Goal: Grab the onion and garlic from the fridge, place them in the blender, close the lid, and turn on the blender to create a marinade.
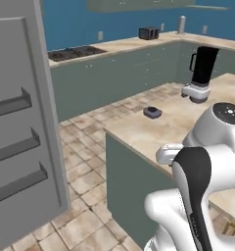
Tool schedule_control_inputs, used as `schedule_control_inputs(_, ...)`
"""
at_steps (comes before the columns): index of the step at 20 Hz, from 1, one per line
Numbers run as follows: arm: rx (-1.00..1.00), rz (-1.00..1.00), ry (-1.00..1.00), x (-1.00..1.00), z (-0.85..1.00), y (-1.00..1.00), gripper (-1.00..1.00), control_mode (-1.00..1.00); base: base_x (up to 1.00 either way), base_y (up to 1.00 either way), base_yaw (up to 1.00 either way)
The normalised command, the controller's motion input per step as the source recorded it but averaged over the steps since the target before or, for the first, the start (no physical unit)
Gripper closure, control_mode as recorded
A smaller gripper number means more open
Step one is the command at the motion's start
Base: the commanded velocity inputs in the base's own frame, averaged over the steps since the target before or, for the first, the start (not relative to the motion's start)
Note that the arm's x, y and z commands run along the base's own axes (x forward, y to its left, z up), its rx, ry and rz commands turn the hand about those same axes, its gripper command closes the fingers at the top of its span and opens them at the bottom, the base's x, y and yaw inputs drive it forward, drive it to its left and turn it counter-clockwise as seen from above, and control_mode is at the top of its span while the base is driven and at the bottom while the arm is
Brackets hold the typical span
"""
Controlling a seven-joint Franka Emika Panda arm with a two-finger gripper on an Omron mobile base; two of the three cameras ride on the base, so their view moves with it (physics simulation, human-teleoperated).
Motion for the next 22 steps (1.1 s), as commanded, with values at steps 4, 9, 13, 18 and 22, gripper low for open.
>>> schedule_control_inputs(4, 0.0, 0.0, 0.0, 0.0, 0.0, 0.0, 1.0, 1.0, 0.46, 0.0, 0.16)
schedule_control_inputs(9, 0.0, 0.0, 0.0, 0.0, 0.0, 0.0, 1.0, 1.0, 0.47, -0.1, 0.32)
schedule_control_inputs(13, 0.0, 0.0, 0.0, 0.0, 0.0, 0.0, 1.0, 1.0, 0.2, -0.36, 0.23)
schedule_control_inputs(18, 0.0, 0.0, 0.0, 0.0, 0.0, 0.0, 1.0, 1.0, -0.73, -0.31, 0.04)
schedule_control_inputs(22, 0.0, 0.0, 0.0, 0.0, 0.0, 0.0, 1.0, 1.0, -1.0, -0.13, -0.08)
